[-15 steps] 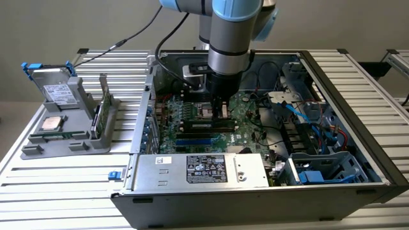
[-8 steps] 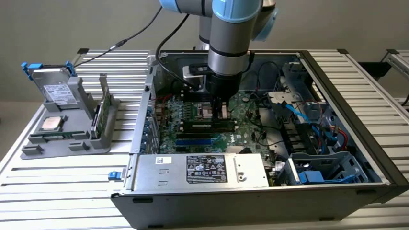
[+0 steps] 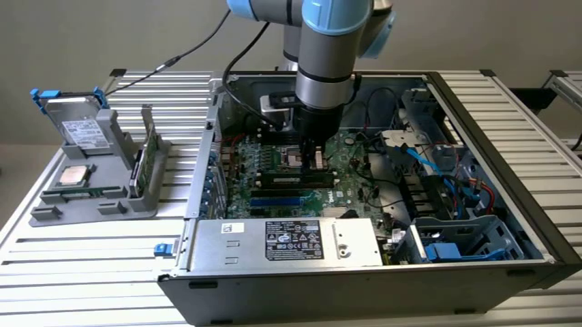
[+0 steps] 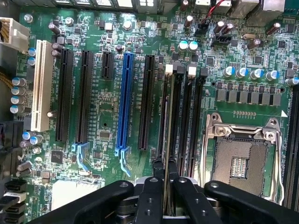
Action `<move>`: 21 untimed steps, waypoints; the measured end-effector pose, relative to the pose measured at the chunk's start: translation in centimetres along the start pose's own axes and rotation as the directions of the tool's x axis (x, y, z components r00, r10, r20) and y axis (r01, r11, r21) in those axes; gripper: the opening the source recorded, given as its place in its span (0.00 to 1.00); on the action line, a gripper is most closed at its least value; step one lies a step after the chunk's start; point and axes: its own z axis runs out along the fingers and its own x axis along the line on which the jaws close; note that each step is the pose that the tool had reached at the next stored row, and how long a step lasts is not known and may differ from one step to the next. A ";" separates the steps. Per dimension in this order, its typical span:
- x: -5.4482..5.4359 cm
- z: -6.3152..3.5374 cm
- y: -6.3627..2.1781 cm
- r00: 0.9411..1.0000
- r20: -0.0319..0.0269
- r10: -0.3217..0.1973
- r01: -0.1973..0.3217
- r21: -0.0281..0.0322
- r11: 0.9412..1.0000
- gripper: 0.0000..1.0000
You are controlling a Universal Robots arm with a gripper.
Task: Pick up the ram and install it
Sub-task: 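Insert the ram into the slot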
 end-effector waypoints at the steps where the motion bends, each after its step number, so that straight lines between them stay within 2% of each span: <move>1: 0.0 0.08 0.00 1.000 0.000 0.000 0.000 0.000 1.000 0.14; 8: -0.1 0.26 -0.02 1.000 0.001 0.000 0.000 -0.002 1.000 0.15; 12: -0.1 0.22 -0.02 1.000 0.000 0.000 0.000 -0.002 1.000 0.40; 15: -0.1 0.22 -0.02 1.000 0.000 0.000 0.000 -0.002 1.000 0.45; 16: -0.2 0.19 0.01 1.000 -0.001 0.000 0.000 -0.002 1.000 0.52; 21: -0.3 -0.23 0.42 1.000 -0.001 0.000 0.000 -0.002 1.000 0.52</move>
